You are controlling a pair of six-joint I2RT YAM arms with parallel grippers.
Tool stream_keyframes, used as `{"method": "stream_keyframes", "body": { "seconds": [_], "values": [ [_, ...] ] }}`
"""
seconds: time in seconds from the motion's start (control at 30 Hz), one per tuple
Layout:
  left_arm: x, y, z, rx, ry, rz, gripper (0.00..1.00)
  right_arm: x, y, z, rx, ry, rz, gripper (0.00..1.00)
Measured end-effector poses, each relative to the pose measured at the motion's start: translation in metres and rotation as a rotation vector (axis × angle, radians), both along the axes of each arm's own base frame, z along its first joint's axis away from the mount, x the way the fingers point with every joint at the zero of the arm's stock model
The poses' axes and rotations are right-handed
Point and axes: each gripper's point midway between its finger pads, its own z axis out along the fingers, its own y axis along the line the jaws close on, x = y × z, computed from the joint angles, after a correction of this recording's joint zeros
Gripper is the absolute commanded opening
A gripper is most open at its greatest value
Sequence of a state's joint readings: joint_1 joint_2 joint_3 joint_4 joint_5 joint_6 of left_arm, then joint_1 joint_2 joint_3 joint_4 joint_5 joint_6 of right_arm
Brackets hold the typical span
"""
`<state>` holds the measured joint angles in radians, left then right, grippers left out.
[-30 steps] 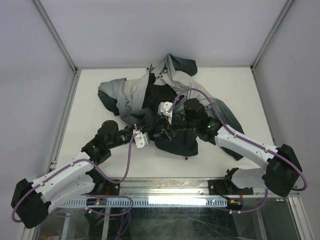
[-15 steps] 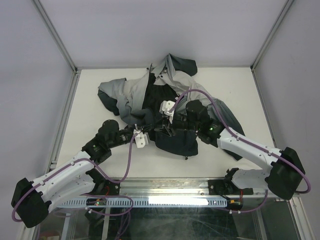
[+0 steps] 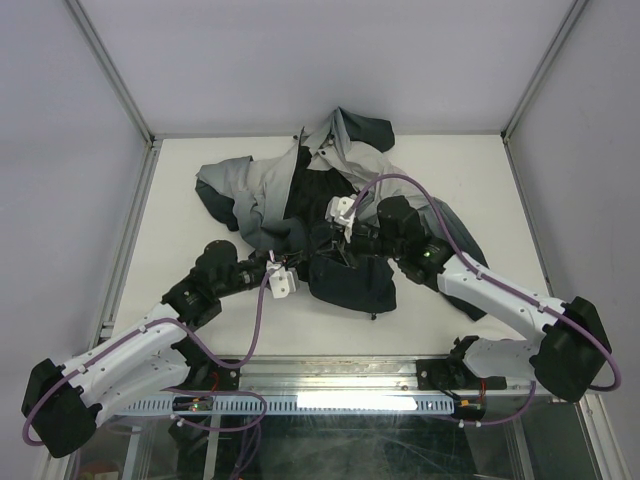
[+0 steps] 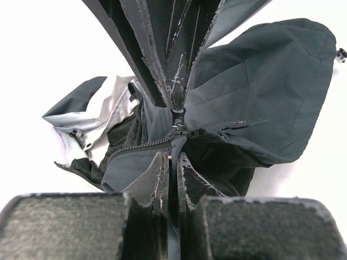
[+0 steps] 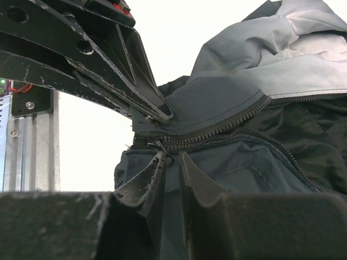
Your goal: Zip up the jacket
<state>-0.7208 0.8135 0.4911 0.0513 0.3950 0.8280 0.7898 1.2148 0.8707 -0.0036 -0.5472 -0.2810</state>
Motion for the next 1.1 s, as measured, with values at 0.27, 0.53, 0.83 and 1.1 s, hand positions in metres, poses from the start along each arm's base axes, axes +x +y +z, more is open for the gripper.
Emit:
{"method": "stream_keyframes", "body": {
  "seconds": [0.27, 0.53, 0.83, 1.1],
  "values": [
    [0.0, 0.0, -0.001, 0.003, 0.003, 0.0, 0.0, -0.004, 0.001, -0.001, 0.005, 0.018, 0.025, 0.26],
    [-0.001, 0.0, -0.001, 0.005, 0.003, -0.002, 0.0, -0.001, -0.002, 0.0, 0.014, 0.028, 0.03, 0.38],
    [-0.001, 0.0, -0.001, 0.007, -0.002, -0.008, 0.0, 0.011, -0.017, -0.007, 0.066, 0.167, 0.132, 0.44],
    [-0.001, 0.0, -0.001, 0.011, -0.01, -0.009, 0.0, 0.001, -0.009, -0.004, 0.129, 0.291, 0.257, 0.44]
  ]
}}
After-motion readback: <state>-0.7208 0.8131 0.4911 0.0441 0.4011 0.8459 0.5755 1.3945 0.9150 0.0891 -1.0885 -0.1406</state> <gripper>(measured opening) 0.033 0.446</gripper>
